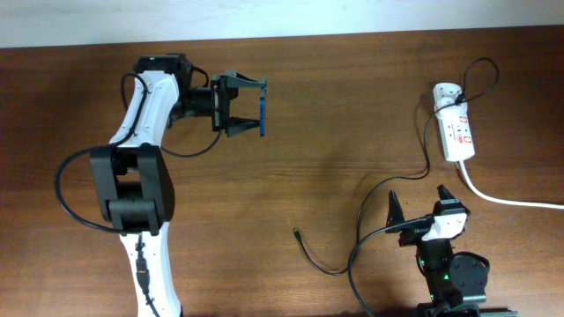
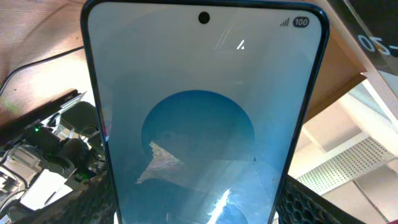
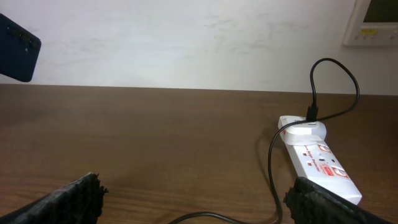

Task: Plug charger to phone and switch on socket
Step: 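Lift the phone upright with the left gripper, bottom edge down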

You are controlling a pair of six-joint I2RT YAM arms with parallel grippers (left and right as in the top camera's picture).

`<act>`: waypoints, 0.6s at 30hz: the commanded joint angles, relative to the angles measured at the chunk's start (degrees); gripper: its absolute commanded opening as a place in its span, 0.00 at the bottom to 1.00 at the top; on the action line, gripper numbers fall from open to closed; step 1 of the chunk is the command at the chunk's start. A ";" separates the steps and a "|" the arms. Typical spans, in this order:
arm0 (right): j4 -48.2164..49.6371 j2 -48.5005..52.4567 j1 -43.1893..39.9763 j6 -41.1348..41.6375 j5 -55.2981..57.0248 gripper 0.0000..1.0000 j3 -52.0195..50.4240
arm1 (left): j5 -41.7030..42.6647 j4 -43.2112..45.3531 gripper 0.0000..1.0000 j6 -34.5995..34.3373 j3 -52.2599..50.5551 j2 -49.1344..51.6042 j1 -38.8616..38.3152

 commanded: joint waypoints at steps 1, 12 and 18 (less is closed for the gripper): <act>-0.35 -0.11 0.37 -0.39 0.07 0.98 -0.31 | 3.34 -0.20 0.79 -0.04 1.44 -0.31 0.24; -0.35 -0.11 0.37 -0.39 0.09 0.98 -0.31 | 3.34 -0.17 0.79 0.42 1.44 -0.31 0.26; -0.35 -0.11 0.37 -0.39 0.09 0.98 -0.31 | 3.34 -0.20 0.78 0.61 1.44 -0.31 0.26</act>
